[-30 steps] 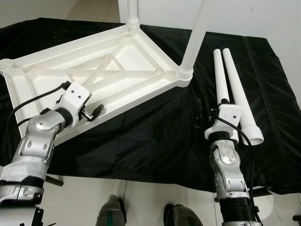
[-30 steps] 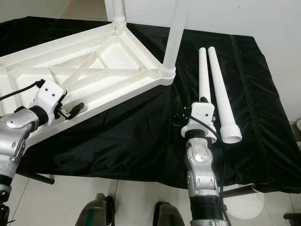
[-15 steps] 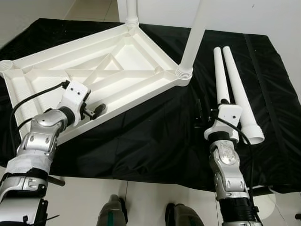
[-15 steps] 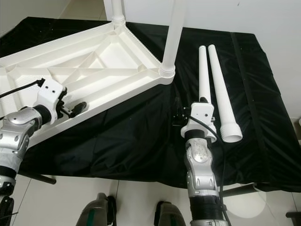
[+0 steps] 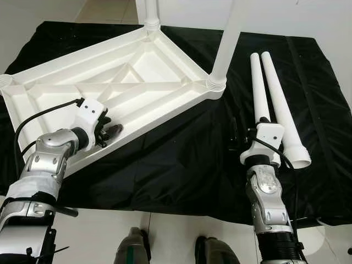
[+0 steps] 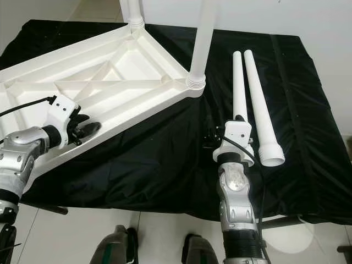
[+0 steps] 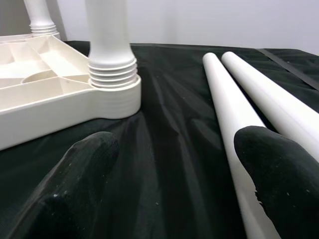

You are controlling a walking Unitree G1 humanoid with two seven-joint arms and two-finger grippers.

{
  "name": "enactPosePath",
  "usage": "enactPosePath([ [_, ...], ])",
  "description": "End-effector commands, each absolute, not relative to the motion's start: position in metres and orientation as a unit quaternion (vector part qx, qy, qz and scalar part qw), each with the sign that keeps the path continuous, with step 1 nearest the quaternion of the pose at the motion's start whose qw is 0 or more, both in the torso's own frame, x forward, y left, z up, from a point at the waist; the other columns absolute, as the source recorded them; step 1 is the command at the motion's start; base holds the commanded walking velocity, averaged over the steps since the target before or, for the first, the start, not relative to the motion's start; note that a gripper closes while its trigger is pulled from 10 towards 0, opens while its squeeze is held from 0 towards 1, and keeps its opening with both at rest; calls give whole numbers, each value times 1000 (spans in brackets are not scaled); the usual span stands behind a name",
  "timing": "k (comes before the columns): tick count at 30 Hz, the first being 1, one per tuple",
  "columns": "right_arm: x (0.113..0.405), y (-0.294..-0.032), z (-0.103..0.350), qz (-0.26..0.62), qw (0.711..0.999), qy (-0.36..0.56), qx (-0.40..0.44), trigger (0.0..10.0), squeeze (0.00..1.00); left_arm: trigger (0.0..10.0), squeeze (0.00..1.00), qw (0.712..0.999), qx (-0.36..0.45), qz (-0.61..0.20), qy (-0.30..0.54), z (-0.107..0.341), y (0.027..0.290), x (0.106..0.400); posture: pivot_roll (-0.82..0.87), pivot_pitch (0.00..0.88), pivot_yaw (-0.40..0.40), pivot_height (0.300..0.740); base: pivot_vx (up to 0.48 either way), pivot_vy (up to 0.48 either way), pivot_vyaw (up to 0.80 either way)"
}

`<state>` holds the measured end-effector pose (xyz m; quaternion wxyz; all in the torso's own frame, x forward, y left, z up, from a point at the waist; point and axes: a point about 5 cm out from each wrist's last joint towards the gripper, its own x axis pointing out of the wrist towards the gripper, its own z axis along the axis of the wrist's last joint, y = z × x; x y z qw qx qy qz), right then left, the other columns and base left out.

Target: Building children table

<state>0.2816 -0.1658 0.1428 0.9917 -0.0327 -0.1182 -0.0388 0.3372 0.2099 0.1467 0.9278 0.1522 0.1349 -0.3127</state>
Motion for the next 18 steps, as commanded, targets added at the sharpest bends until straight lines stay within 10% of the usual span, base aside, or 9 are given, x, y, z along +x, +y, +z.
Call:
enactPosePath([
  [1,279,-165,143,-40,992,-117,-32,10000,0,0,0,917,148,-321,182,120,204,328,39,153,54,740,0,0,0],
  [18,279,-160,143,-38,992,-118,-29,10000,0,0,0,944,90,-287,138,126,183,323,37,144,45,740,0,0,0],
])
